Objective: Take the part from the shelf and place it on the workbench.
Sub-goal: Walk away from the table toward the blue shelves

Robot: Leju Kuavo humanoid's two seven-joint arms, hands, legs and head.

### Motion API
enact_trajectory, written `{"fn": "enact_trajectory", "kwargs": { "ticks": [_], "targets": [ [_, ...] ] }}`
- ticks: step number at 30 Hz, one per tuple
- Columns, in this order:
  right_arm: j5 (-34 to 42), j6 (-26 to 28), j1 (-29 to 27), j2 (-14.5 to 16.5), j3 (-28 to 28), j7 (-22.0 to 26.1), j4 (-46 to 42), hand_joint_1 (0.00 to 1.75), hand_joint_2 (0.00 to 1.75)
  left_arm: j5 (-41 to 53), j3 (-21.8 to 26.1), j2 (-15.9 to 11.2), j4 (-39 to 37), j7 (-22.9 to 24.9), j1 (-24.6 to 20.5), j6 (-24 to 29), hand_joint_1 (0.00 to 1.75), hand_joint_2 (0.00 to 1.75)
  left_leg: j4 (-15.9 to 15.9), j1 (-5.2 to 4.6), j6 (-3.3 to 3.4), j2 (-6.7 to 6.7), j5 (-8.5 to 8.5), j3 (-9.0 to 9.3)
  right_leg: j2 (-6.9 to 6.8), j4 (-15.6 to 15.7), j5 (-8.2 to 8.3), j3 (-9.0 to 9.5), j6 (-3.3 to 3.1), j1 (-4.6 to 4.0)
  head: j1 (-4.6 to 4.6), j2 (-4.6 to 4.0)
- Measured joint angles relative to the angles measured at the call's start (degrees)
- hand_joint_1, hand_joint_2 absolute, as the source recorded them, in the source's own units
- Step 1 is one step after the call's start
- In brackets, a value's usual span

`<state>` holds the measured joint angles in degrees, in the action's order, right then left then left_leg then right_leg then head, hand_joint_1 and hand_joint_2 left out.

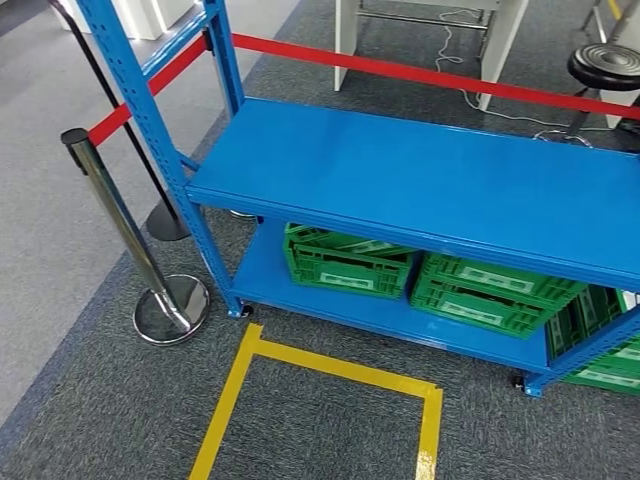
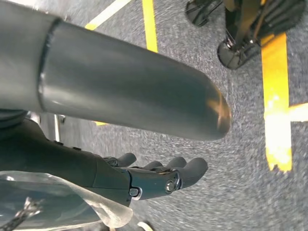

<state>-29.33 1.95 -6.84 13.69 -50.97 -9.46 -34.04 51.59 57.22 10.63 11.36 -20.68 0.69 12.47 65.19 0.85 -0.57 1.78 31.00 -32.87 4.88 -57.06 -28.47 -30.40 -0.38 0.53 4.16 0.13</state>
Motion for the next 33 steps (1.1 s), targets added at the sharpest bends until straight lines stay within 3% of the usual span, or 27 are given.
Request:
{"fn": "enact_trajectory", "kwargs": {
  "ticks": [1, 3, 5, 6, 7, 9, 10, 11, 12, 13, 16, 18, 20, 21, 23, 25, 26, 27, 28, 29, 31, 33],
  "targets": [
    [0.1, 0.0, 0.0, 0.1, -0.3, -0.1, -0.4, 0.00, 0.00, 0.0, 0.0, -0.1, -0.1, -0.1, 0.0, 0.0, 0.00, 0.00, -3.7, 0.05, 0.39, 1.83, -1.73, 1.28, 0.85, -0.1, -0.06, -0.06, 0.14, -0.06, 0.03, 0.00],
    [0.1, -0.1, -0.2, 0.2, -0.7, -0.2, -1.2, 0.00, 0.00, -0.1, 0.1, -0.2, -0.3, -0.2, 0.0, 0.2, 0.00, 0.00, -7.4, 0.01, 0.81, 4.32, -2.69, 2.48, 2.36, -0.3, -0.04, -0.61, 0.77, 0.17, -0.02, 0.00],
    [0.1, -0.1, -0.4, 0.2, -1.2, -0.2, -1.7, 0.00, 0.00, -0.1, 0.2, -0.3, -0.5, -0.3, -0.1, 0.3, 0.00, 0.00, -8.0, 0.00, 0.97, 3.36, -2.67, 2.68, 3.70, -0.2, 0.13, -1.31, 1.67, 0.46, -0.07, 0.00],
    [0.1, -0.1, -0.4, 0.2, -1.5, -0.3, -1.9, 0.00, 0.00, -0.1, 0.3, -0.3, -0.5, -0.3, -0.2, 0.3, 0.00, 0.00, -8.5, 0.07, 1.19, 2.57, -2.83, 2.87, 3.15, -0.4, -0.07, -1.67, 2.00, 0.47, -0.03, 0.00],
    [0.0, -0.1, -0.4, 0.2, -1.7, -0.3, -2.1, 0.00, 0.00, -0.2, 0.4, -0.3, -0.6, -0.4, -0.2, 0.3, 0.00, 0.00, -8.9, 0.17, 1.46, 1.66, -3.01, 3.09, 1.66, -1.6, -0.91, -2.35, 2.25, 0.38, 0.13, 0.00],
    [-0.1, -0.2, -0.4, 0.2, -1.9, -0.2, -2.4, 0.00, 0.00, -0.2, 0.5, -0.3, -0.7, -0.4, -0.2, 0.3, 0.00, 0.00, -9.4, 0.14, 1.88, -0.25, -3.15, 3.34, -2.53, -7.1, -4.36, -5.09, 2.65, 0.24, 0.46, 0.00],
    [-0.2, -0.3, -0.4, 0.2, -2.0, -0.2, -2.5, 0.00, 0.00, -0.3, 0.5, -0.3, -0.7, -0.4, -0.2, 0.3, 0.00, 0.00, -9.4, 0.07, 1.98, -1.26, -3.11, 3.34, -3.78, -11.1, -6.34, -7.04, 2.89, 0.29, 0.60, 0.00],
    [-0.3, -0.3, -0.4, 0.2, -2.1, -0.2, -2.5, 0.00, 0.00, -0.3, 0.6, -0.3, -0.8, -0.4, -0.1, 0.3, 0.00, 0.00, -9.4, 0.03, 1.99, -2.26, -3.04, 3.34, -4.31, -14.3, -7.55, -8.62, 3.14, 0.39, 0.62, 0.00],
    [-0.4, -0.4, -0.4, 0.2, -2.2, -0.2, -2.5, 0.00, 0.00, -0.3, 0.6, -0.3, -0.9, -0.4, -0.1, 0.3, 0.00, 0.00, -9.4, 0.00, 1.96, -3.24, -2.95, 3.37, -4.56, -15.8, -7.68, -9.32, 3.36, 0.52, 0.61, 0.00],
    [-0.4, -0.4, -0.4, 0.2, -2.3, -0.2, -2.5, 0.00, 0.00, -0.4, 0.6, -0.3, -0.9, -0.4, -0.1, 0.3, 0.00, 0.00, -9.3, 0.02, 1.86, -4.13, -2.85, 3.44, -4.82, -15.1, -6.69, -8.86, 3.52, 0.64, 0.62, 0.00],
    [-0.5, -0.4, -0.4, 0.2, -2.4, -0.2, -2.6, 0.00, 0.00, -0.6, 0.6, -0.3, -1.1, -0.4, -0.3, 0.2, 0.00, 0.00, -8.9, -0.01, 1.11, -6.18, -2.23, 3.87, -7.50, -4.0, -1.51, -2.63, 3.44, 0.74, 0.60, 0.00],
    [-0.5, -0.4, -0.4, 0.2, -2.4, -0.2, -2.7, 0.00, 0.00, -0.6, 0.6, -0.3, -1.1, -0.4, -0.4, 0.2, 0.00, 0.00, -8.6, -0.21, 0.41, -7.14, -1.79, 4.14, -8.60, -0.3, -0.58, -0.45, 2.68, 0.52, 0.49, 0.01],
    [-0.7, -0.5, -0.4, 0.2, -2.5, 0.0, -2.8, 0.00, 0.00, -0.6, 0.6, -0.3, -1.1, -0.6, -0.5, 0.4, 0.00, 0.00, -8.7, -0.23, -0.19, -8.00, -1.61, 4.53, -7.65, -0.3, -0.66, -0.78, 1.81, 0.33, 0.38, 0.01],
    [-0.9, -0.5, -0.4, 0.3, -2.6, 0.2, -2.8, 0.00, 0.00, -0.6, 0.6, -0.3, -1.1, -0.7, -0.6, 0.5, 0.00, 0.00, -8.5, -0.11, -0.52, -7.71, -1.30, 4.67, -7.17, -0.3, -0.59, -0.84, 1.47, 0.39, 0.33, 0.01],
    [-1.6, -0.5, -0.4, 0.3, -2.7, 0.8, -2.8, 0.00, 0.00, -0.6, 0.6, -0.3, -1.1, -1.1, -0.6, 0.7, 0.00, 0.00, -5.5, 0.13, -1.06, -5.34, 1.07, 3.67, -6.34, -0.1, -0.35, -0.58, 0.79, 0.60, 0.09, 0.01],
    [-2.7, -0.5, -0.4, 0.3, -2.7, 1.3, -2.8, 0.00, 0.00, -0.6, 0.6, -0.3, -1.1, -1.4, -0.5, 0.9, 0.00, 0.00, 2.0, 0.20, -1.23, -2.79, 5.09, 0.43, -5.66, -0.1, -0.26, -0.45, 0.36, 0.57, -0.18, 0.00],
    [-3.1, -0.5, -0.4, 0.3, -2.7, 1.6, -2.7, 0.00, 0.00, -0.6, 0.7, -0.3, -1.1, -1.4, -0.5, 0.9, 0.00, 0.00, 5.8, 0.17, -1.21, -2.43, 6.53, -1.35, -5.30, -0.1, -0.29, -0.43, 0.27, 0.46, -0.23, 0.00],
    [-3.5, -0.5, -0.4, 0.3, -2.7, 1.8, -2.6, 0.00, 0.00, -0.6, 0.7, -0.3, -1.1, -1.5, -0.4, 1.0, 0.00, 0.00, 8.1, 0.14, -1.11, -2.33, 6.87, -2.54, -4.91, -0.1, -0.33, -0.36, 0.20, 0.34, -0.25, 0.00],
    [-3.8, -0.5, -0.4, 0.3, -2.7, 2.0, -2.5, 0.00, 0.00, -0.6, 0.7, -0.3, -1.1, -1.5, -0.3, 1.1, 0.00, 0.00, 8.2, 0.11, -0.93, -2.30, 5.96, -2.83, -4.53, -0.1, -0.37, -0.26, 0.16, 0.22, -0.25, 0.00],
    [-4.0, -0.5, -0.3, 0.3, -2.7, 2.2, -2.4, 0.00, 0.00, -0.6, 0.7, -0.3, -1.1, -1.5, -0.2, 1.1, 0.00, 0.00, 6.0, 0.07, -0.65, -2.28, 3.95, -2.08, -4.20, -0.1, -0.41, -0.09, 0.15, 0.13, -0.25, 0.00],
    [-4.4, -0.6, -0.3, 0.3, -2.7, 2.6, -2.1, 0.00, 0.00, -0.6, 0.7, -0.4, -1.1, -1.6, -0.2, 1.2, 0.00, 0.00, -1.9, -0.14, 0.07, -1.91, -0.57, 0.92, -3.69, -0.2, -0.58, 0.10, 0.32, -0.07, -0.24, 0.00],
    [-4.8, -0.7, -0.1, 0.2, -2.7, 3.1, -1.7, 0.00, 0.00, -0.6, 0.7, -0.4, -1.1, -1.7, -0.3, 1.3, 0.00, 0.00, -6.9, -0.40, 0.51, -1.51, -2.26, 2.70, -3.38, -0.3, -0.74, 0.05, 0.79, -0.20, -0.21, 0.00]
  ]
}}
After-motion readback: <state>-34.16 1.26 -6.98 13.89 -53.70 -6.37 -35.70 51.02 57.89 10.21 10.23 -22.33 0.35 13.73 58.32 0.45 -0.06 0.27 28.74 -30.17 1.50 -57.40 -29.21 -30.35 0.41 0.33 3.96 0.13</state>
